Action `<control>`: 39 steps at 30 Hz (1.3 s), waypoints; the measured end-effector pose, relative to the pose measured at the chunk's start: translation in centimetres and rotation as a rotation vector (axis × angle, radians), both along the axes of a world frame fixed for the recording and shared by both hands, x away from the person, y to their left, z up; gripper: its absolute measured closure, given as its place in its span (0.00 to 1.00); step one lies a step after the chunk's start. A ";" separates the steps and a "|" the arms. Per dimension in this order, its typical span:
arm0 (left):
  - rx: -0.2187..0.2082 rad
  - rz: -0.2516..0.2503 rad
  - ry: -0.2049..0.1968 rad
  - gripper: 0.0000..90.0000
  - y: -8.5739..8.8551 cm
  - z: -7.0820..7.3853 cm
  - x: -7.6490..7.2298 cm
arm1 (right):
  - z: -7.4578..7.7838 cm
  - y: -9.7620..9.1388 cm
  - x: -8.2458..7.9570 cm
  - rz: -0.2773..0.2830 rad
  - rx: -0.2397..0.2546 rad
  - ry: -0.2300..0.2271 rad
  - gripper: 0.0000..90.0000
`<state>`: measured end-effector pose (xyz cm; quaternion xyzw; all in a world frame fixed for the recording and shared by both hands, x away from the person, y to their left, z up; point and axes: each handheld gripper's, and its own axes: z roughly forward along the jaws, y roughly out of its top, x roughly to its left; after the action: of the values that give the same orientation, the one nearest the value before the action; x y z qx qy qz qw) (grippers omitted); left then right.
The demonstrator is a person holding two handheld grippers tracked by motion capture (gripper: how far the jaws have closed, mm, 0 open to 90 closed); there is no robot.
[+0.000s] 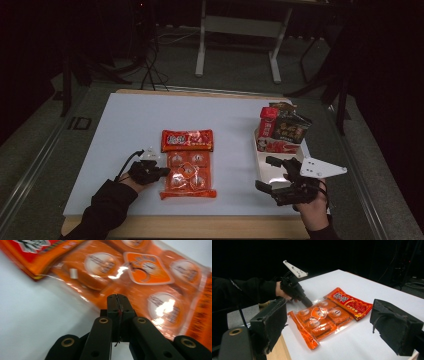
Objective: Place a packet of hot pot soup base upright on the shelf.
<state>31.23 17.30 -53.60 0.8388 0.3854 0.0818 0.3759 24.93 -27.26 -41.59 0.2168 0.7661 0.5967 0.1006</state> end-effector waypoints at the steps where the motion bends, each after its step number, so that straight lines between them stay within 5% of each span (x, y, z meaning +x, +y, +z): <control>1: -0.006 0.017 -0.005 1.00 0.1 0.0 0.3 | 0.0 0.0 0.0 -0.001 0.000 -0.001 0.16; 8: -0.002 0.081 -0.036 1.00 0.0 -0.3 1.9 | -0.1 -0.1 0.1 -0.003 -0.001 0.002 0.16; 18: -0.013 0.083 -0.030 1.00 -0.9 -0.3 2.6 | -0.1 0.1 0.0 0.000 -0.006 0.004 0.16; 33: -0.022 0.031 -0.023 1.00 -3.8 -0.3 2.7 | -0.1 0.0 0.0 0.001 -0.005 -0.001 0.16; 39: -0.028 -0.037 -0.014 1.00 -6.4 -0.3 2.1 | -0.1 -0.1 0.0 0.000 -0.003 -0.001 0.16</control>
<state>33.37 10.85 -53.89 0.8399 0.3681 0.0754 0.3917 24.94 -27.32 -41.67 0.2165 0.7670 0.5955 0.1013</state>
